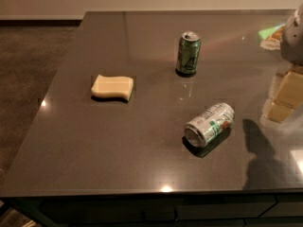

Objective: Place 7up can upright

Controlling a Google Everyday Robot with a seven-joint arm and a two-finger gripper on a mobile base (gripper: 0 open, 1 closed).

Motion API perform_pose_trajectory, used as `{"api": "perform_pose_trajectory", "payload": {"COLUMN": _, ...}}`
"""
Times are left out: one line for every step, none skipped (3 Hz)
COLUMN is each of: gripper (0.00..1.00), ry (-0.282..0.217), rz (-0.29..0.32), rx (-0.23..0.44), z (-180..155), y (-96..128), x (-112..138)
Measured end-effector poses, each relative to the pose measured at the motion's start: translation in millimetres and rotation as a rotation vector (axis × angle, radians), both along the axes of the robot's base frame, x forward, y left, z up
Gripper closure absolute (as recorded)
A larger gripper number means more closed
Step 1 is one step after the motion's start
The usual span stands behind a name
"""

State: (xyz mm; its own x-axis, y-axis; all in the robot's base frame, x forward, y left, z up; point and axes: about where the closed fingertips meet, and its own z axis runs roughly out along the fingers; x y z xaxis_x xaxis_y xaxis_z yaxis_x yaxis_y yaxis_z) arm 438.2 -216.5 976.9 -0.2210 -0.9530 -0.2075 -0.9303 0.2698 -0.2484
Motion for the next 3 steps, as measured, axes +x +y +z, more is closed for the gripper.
{"api": "perform_pose_trajectory", "payload": {"gripper": 0.00, "ry": -0.004, "rz": 0.004, "rx": 0.000, "z": 1, "y": 1, "x": 1}}
{"api": "perform_pose_trajectory", "payload": {"gripper": 0.00, "ry": -0.002, "rz": 0.078, "rx": -0.001, "z": -4, "y": 10, "x": 12}}
{"api": "perform_pose_trajectory", "payload": {"gripper": 0.00, "ry": 0.009, "rz": 0.221, "rx": -0.021, "z": -21, "y": 27, "x": 27}}
